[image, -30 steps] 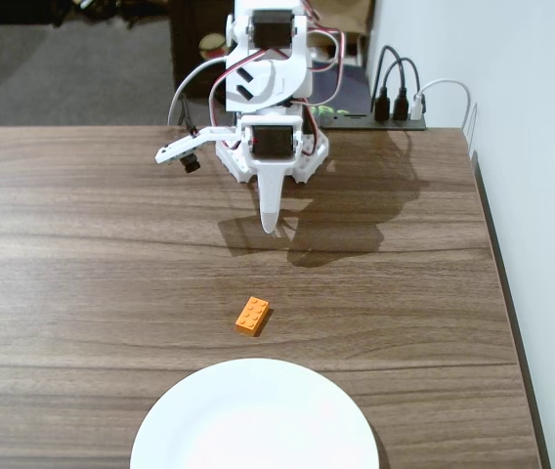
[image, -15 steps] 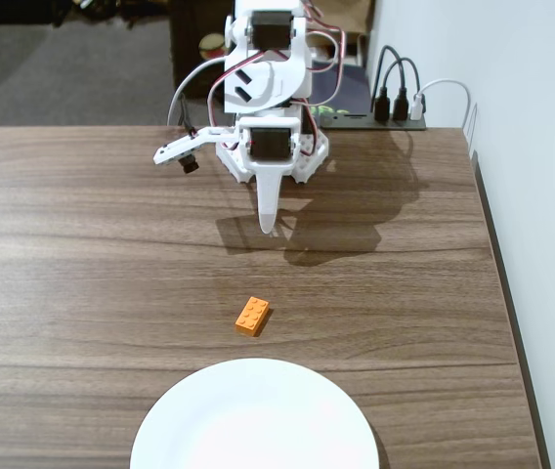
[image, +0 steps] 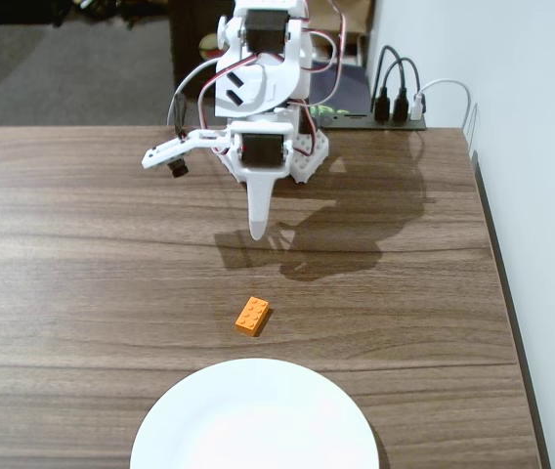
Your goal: Grasp a lego block and put it on the plate.
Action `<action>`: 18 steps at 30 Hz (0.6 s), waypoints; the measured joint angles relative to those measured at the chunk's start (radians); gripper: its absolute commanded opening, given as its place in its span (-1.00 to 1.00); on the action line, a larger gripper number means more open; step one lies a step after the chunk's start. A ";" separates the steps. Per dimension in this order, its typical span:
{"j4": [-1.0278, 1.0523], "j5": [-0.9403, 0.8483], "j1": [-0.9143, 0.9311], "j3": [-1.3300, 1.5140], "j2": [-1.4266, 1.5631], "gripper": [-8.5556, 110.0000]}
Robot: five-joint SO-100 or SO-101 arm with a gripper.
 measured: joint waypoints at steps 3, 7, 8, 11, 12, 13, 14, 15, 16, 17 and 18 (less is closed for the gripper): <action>-0.052 -0.112 0.002 -0.021 -0.084 -0.85; -0.117 -0.238 0.020 -0.044 -0.189 -0.85; -0.123 -0.272 0.021 -0.058 -0.215 -0.85; -0.135 -0.347 0.057 -0.103 -0.282 -0.85; -0.135 -0.367 0.066 -0.124 -0.308 -0.85; -0.138 -0.383 0.071 -0.140 -0.330 -0.85; -0.141 -0.400 0.074 -0.156 -0.353 -0.85; -0.141 -0.417 0.087 -0.176 -0.380 -0.85; -0.141 -0.436 0.103 -0.198 -0.403 -0.85; -0.141 -0.456 0.104 -0.218 -0.425 -0.84; -0.141 -0.482 0.103 -0.241 -0.449 -0.84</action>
